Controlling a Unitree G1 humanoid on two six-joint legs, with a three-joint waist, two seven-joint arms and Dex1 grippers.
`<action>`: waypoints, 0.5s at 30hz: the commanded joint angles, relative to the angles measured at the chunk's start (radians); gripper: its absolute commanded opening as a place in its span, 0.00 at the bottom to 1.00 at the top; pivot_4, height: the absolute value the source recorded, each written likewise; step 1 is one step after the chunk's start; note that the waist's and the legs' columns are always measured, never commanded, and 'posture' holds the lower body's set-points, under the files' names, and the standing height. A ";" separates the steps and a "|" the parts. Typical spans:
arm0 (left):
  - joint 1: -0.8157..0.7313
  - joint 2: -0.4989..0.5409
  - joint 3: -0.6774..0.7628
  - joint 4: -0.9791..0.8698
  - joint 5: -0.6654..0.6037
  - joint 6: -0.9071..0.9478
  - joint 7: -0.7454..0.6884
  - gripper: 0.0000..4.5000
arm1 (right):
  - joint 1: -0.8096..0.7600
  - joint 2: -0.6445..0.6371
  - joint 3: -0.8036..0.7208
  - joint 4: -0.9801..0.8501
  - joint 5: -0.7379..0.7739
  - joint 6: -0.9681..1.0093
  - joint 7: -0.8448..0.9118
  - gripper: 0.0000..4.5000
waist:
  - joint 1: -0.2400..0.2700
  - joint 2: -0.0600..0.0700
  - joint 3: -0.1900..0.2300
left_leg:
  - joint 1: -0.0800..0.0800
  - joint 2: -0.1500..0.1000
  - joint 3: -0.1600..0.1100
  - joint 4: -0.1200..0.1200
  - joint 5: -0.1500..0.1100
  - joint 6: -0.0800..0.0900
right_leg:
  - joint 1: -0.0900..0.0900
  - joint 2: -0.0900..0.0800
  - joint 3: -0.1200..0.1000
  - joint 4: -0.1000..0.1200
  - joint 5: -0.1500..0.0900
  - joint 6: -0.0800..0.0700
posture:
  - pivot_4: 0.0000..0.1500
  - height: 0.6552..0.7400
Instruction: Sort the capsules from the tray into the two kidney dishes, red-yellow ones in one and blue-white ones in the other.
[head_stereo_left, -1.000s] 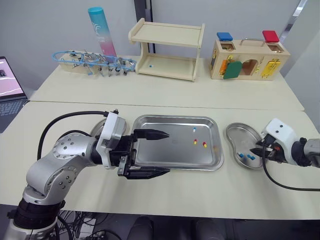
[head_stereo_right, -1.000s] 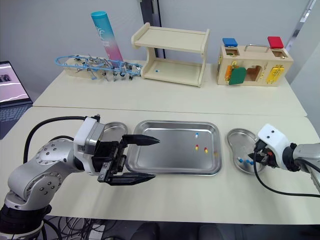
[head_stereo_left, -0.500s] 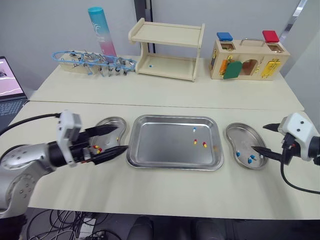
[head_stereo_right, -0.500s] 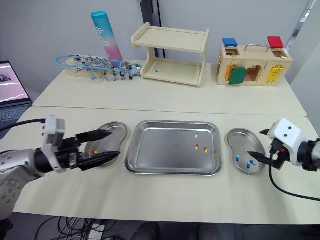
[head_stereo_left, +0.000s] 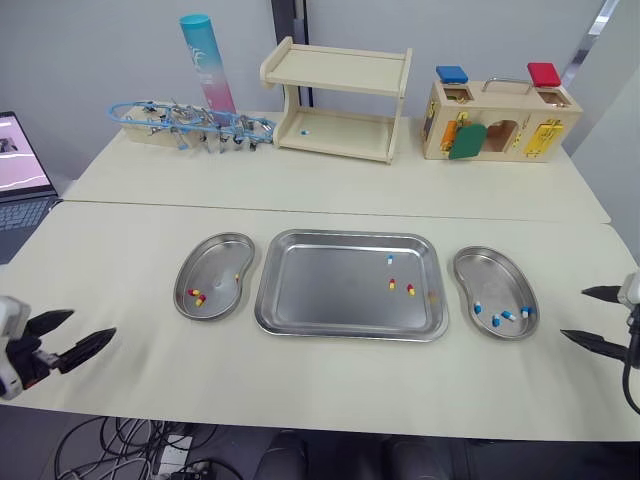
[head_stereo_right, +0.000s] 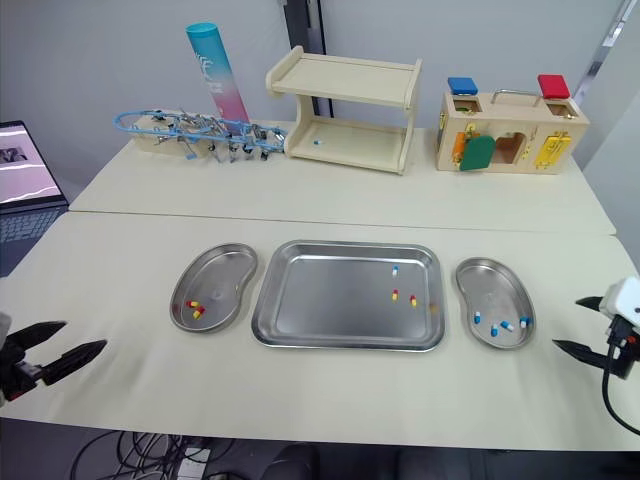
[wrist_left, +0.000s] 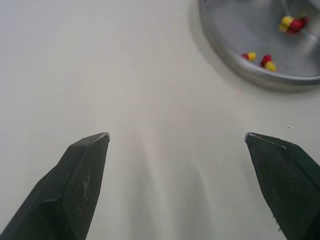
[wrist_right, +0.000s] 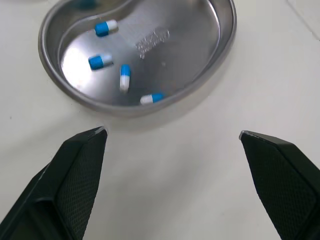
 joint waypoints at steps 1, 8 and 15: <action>0.009 -0.001 0.042 0.070 0.009 -0.048 -0.006 1.00 | 0.026 -0.006 -0.058 0.000 -0.002 -0.018 -0.001 1.00 | 0.000 0.000 0.000 | 0.000 0.000 0.000 0.000 0.000 0.000 | 0.000 0.000 0.000 0.000 0.000 0.000 | 1.00 1.00; 0.021 0.004 0.029 0.072 0.007 -0.054 -0.016 1.00 | 0.055 -0.008 -0.054 -0.007 -0.001 -0.022 -0.003 1.00 | -0.001 0.000 0.000 | 0.000 0.000 0.000 0.000 0.000 0.000 | 0.000 0.000 0.000 0.000 0.000 0.000 | 1.00 1.00; 0.012 0.006 0.033 0.000 -0.015 -0.021 -0.019 1.00 | 0.047 -0.015 -0.043 0.000 0.000 -0.024 0.001 1.00 | 0.000 0.000 0.000 | 0.001 0.000 0.000 0.000 0.000 0.000 | 0.001 0.000 0.000 0.000 0.000 0.000 | 1.00 1.00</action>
